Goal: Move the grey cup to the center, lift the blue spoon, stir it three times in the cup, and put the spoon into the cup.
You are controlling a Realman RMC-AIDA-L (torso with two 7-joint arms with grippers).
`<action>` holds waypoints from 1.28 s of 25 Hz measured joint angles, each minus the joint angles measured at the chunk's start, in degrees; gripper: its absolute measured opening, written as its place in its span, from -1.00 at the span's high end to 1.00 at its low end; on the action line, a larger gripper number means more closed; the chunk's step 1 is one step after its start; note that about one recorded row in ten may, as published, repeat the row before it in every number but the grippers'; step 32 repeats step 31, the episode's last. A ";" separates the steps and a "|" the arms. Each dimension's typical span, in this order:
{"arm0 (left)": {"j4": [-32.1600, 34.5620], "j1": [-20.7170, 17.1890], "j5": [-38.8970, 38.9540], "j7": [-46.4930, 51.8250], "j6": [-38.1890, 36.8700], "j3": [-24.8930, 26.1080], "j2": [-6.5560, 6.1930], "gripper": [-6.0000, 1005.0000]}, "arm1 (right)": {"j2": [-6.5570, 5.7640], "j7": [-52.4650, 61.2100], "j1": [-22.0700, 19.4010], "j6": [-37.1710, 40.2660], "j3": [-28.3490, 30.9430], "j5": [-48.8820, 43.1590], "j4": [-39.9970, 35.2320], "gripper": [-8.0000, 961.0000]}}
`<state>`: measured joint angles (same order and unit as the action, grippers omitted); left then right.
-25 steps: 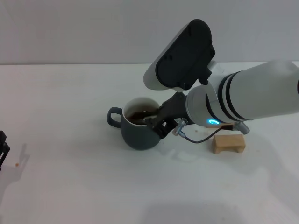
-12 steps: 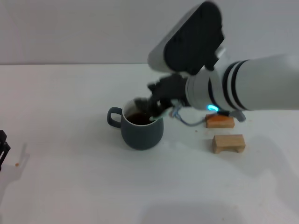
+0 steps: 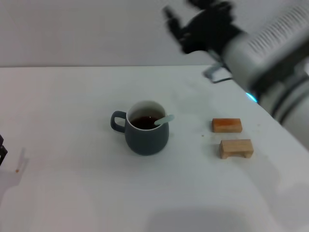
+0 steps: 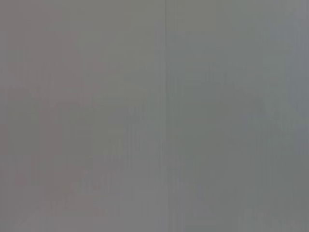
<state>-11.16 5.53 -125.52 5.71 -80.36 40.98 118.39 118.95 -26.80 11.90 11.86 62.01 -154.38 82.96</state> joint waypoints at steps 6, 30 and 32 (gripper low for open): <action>0.00 -0.06 0.23 0.05 -0.56 0.89 -0.09 -0.71 | 0.09 -0.60 -7.73 37.95 -5.12 -0.49 -16.53 -0.16; 0.95 0.52 0.28 -0.67 -0.49 5.49 -0.19 -0.71 | 0.02 12.62 -13.84 61.80 -10.22 21.08 -44.92 -0.58; 1.13 0.59 0.28 -0.69 -0.47 5.50 -0.19 -0.71 | 0.02 12.62 -13.89 61.81 -10.13 21.37 -45.16 -0.58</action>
